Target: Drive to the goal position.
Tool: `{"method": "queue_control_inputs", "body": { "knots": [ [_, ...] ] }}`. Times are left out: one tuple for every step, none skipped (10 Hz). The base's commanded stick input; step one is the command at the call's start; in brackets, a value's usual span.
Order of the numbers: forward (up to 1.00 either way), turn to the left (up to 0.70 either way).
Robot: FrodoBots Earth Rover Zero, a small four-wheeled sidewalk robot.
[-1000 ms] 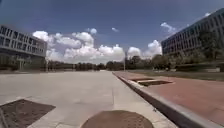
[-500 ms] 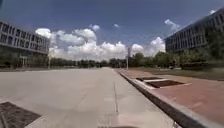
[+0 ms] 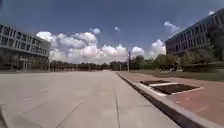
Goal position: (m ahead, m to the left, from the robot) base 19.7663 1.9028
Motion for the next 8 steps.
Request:
{"method": "queue_control_inputs", "body": {
  "knots": [
    [1.0, 0.0],
    [1.0, 0.0],
    [1.0, 0.0],
    [1.0, 0.0],
    [1.0, 0.0],
    [1.0, 0.0],
    [1.0, 0.0],
    [1.0, 0.0]
  ]
}}
